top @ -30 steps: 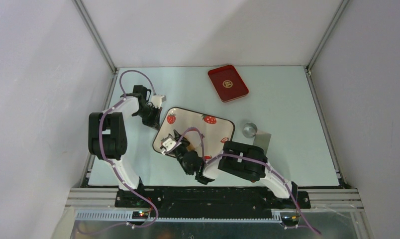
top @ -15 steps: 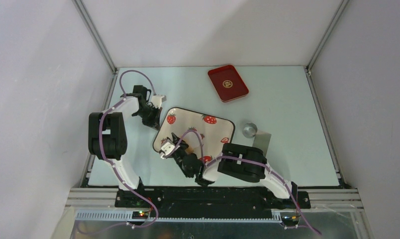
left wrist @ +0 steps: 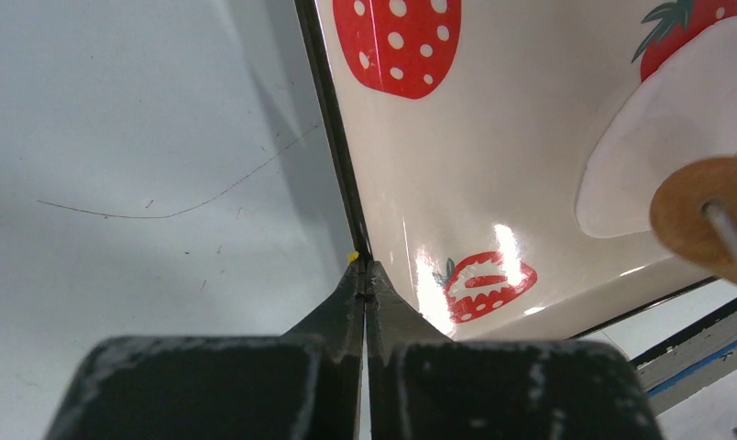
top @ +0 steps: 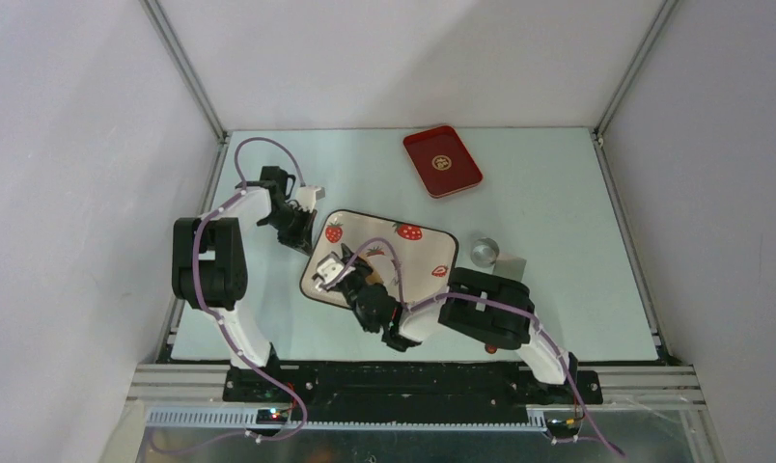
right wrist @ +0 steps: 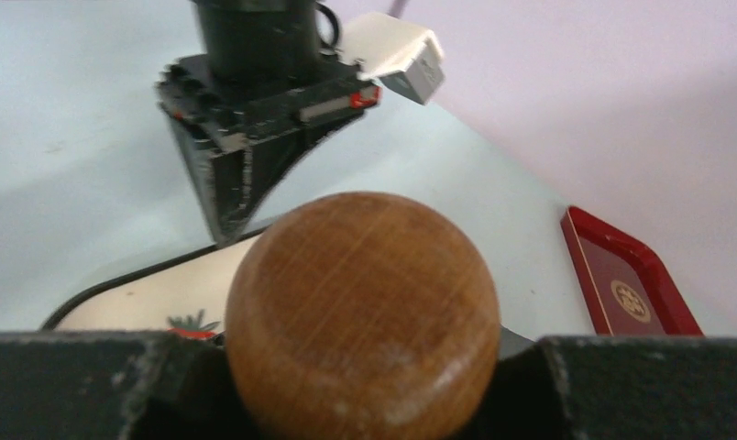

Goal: Roll out the dumpling wrappers from the dough
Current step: Flatten out the dough on the work surface.

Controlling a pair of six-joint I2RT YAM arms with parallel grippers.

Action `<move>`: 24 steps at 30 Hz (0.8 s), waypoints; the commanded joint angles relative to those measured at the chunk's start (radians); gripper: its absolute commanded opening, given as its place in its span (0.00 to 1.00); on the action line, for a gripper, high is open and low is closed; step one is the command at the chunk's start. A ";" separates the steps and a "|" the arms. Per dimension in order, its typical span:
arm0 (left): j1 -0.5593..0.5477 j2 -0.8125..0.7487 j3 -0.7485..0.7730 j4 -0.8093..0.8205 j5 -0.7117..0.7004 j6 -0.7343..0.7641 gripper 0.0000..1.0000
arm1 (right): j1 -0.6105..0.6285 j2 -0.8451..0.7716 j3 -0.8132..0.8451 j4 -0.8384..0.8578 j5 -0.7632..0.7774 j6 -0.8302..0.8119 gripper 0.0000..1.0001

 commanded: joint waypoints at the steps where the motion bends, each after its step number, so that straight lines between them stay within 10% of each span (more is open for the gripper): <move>1: -0.008 -0.032 -0.009 -0.012 0.025 0.001 0.00 | -0.044 -0.042 -0.005 -0.050 0.037 0.084 0.00; 24: -0.008 -0.034 -0.011 -0.011 0.033 0.002 0.00 | -0.001 0.042 0.014 -0.099 0.041 0.154 0.00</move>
